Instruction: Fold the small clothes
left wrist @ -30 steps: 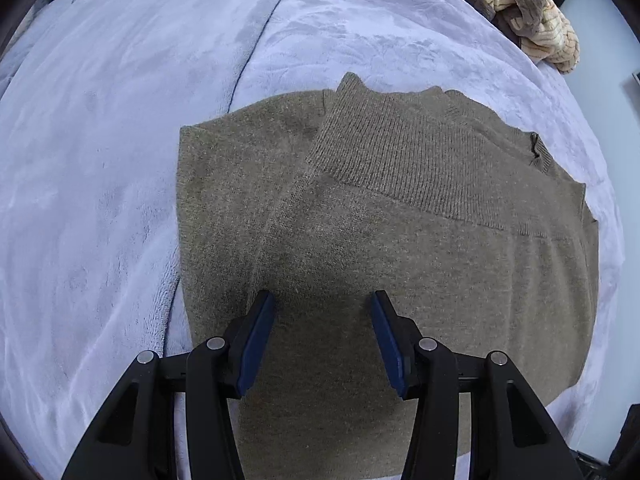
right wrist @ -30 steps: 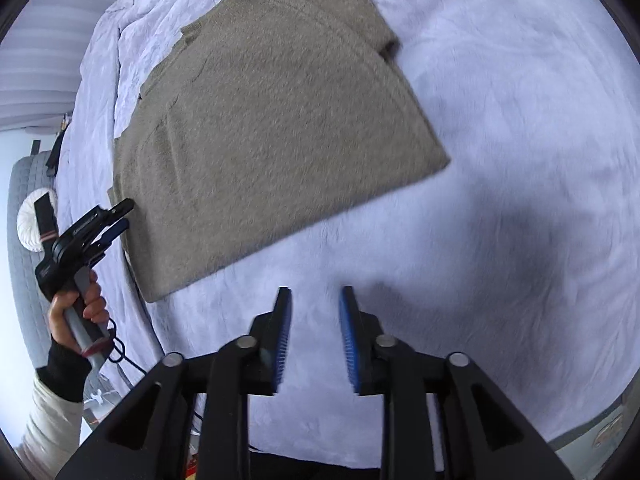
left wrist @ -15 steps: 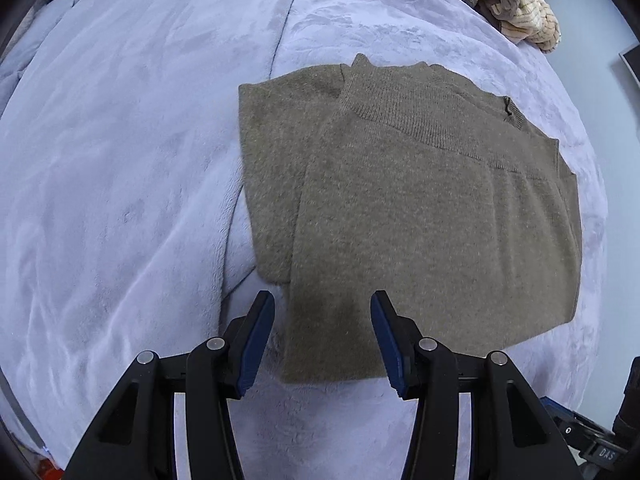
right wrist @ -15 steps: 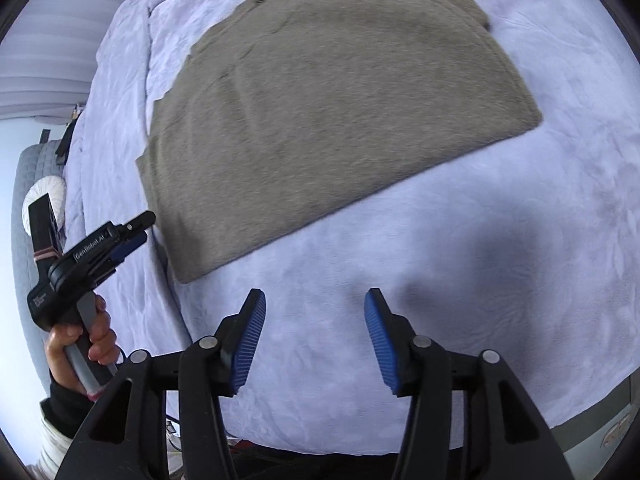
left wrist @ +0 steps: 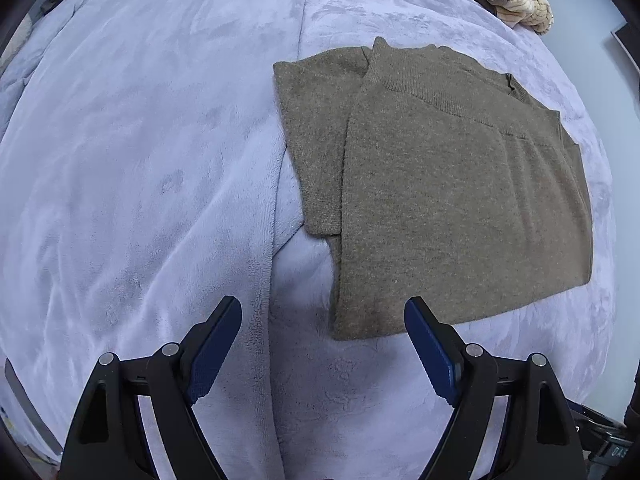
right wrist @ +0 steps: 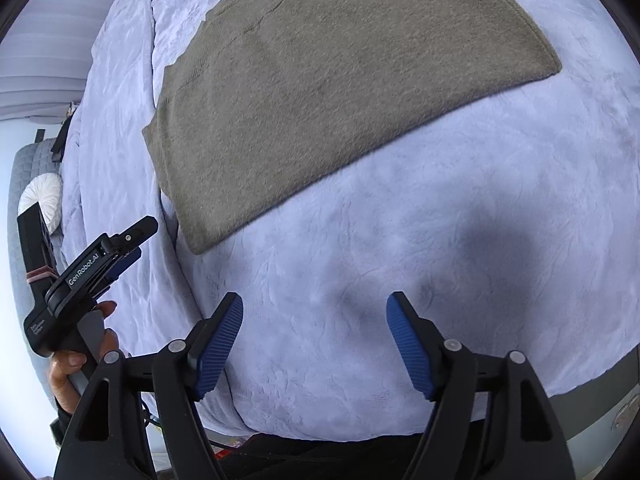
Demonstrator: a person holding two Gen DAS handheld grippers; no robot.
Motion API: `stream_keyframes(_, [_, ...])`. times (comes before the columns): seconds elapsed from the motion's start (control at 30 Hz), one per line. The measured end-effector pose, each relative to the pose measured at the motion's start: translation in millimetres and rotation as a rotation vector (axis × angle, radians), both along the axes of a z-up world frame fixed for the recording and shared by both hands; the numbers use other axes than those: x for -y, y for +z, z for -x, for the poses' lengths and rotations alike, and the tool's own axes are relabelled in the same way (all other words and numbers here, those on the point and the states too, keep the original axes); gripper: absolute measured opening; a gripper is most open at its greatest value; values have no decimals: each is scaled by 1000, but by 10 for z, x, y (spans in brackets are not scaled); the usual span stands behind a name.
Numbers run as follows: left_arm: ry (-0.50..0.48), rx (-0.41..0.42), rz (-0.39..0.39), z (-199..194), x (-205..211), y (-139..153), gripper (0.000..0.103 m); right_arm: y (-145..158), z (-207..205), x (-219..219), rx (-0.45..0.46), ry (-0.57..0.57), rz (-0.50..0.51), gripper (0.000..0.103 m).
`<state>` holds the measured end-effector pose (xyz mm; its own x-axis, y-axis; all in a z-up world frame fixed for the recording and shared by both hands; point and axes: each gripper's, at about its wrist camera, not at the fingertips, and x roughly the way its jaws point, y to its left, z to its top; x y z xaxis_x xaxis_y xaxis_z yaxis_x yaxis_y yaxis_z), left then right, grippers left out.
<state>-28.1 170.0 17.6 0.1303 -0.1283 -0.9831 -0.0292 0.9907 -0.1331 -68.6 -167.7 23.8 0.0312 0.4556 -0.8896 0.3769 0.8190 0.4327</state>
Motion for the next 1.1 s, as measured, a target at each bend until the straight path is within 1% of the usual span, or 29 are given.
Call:
stream_keyframes(0.03, [2,-3,3,14,-17,-15,95,-3,6,-36,-3,0,-2,78])
stream_keyframes(0.07, [5,-4,4,27,-29,-25,103,-10,8,-58,-5,1,-4,78])
stream_keyframes(0.13, [10,12,-2,69,-73,-13,103,-34,-16,-122,-10,10,-6,78])
stream_keyframes(0.2, [6,9,-6,88,-104,-26,103,-65,-54,-161,-15,20,-11,78])
stream_keyframes(0.23, [10,3,-8,102,-125,-46,103,-80,-79,-176,-16,24,-15,78])
stream_keyframes(0.27, [14,-5,-6,106,-142,-54,103,-97,-109,-191,-19,29,-19,82])
stream_keyframes(0.33, [36,-33,3,117,-194,-107,103,-125,-166,-218,-21,35,-25,83])
stream_keyframes(0.4, [64,-55,29,137,-272,-177,103,-168,-224,-243,-31,40,-32,83])
stream_keyframes(0.5, [79,-119,49,162,-340,-350,103,-221,-298,-267,-41,36,-52,83])
stream_keyframes(0.53, [85,-144,72,175,-363,-414,103,-240,-323,-278,-40,33,-62,84])
stream_keyframes(0.6, [96,-153,118,192,-398,-454,103,-300,-370,-297,-41,24,-88,84])
stream_keyframes(0.73, [142,-111,185,207,-510,-443,103,-503,-427,-286,-53,-41,-180,84])
stream_keyframes(0.87, [164,-57,231,123,-580,-425,103,-730,-486,-285,-25,-135,-323,84])
stream_keyframes(0.97, [179,-47,297,18,-607,-420,103,-878,-540,-314,3,-187,-405,84])
stream_keyframes(1.1, [201,-42,355,-92,-612,-457,103,-1046,-606,-344,25,-251,-490,84])
